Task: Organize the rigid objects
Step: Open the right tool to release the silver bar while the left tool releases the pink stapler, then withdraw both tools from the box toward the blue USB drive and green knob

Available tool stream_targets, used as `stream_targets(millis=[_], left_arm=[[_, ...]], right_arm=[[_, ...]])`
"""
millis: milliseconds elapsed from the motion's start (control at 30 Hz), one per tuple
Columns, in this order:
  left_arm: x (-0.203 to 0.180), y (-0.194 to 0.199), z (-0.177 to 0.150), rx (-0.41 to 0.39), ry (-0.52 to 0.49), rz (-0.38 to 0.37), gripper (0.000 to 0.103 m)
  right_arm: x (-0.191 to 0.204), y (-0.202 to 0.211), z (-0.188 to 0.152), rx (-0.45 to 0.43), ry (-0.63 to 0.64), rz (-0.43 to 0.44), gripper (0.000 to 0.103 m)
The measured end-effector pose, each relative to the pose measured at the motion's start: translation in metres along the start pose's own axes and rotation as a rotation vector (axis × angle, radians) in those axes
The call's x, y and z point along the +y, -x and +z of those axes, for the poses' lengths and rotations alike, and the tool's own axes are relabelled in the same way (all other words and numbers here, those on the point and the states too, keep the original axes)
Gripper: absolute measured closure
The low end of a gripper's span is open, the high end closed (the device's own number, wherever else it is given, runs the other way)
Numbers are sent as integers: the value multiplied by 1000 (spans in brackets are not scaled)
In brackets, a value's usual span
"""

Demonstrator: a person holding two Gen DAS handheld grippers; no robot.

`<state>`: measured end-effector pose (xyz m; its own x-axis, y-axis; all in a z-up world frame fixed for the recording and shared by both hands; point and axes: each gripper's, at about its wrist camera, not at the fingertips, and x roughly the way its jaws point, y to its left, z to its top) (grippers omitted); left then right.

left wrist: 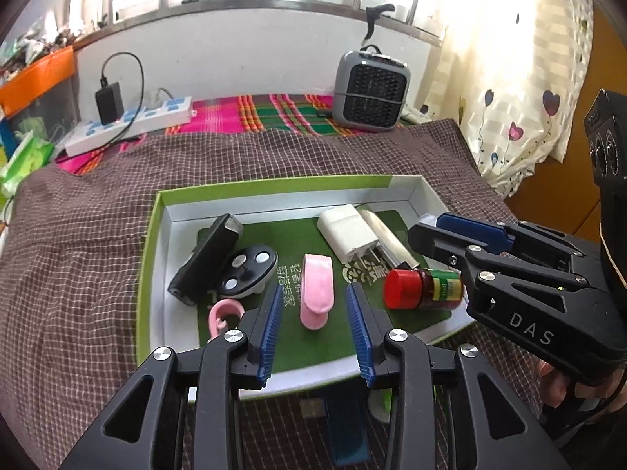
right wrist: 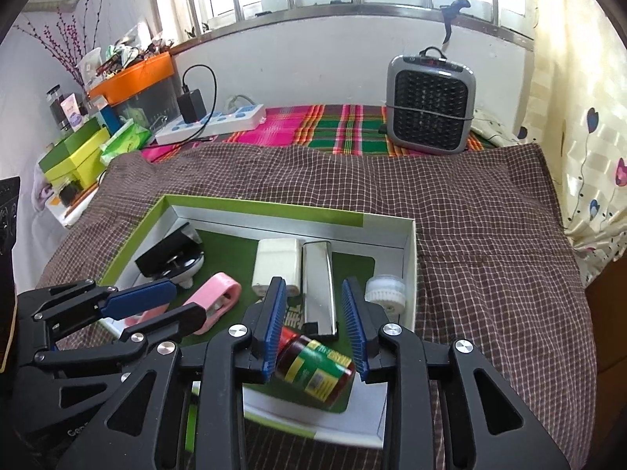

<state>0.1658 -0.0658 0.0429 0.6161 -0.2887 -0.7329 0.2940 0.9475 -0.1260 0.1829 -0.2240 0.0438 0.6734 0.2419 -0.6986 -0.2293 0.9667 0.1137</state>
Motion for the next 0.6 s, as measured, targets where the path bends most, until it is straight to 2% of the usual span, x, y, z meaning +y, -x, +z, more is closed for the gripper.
stream_targets(millis=[500,600], left_arm=[[2,47,-29,-53,27,14,68],[2,54,-37,-59,28,24,68]], right_arm=[[17,41,-27,-49,0,11,70],[23,48,-36,-53,10,13,61]])
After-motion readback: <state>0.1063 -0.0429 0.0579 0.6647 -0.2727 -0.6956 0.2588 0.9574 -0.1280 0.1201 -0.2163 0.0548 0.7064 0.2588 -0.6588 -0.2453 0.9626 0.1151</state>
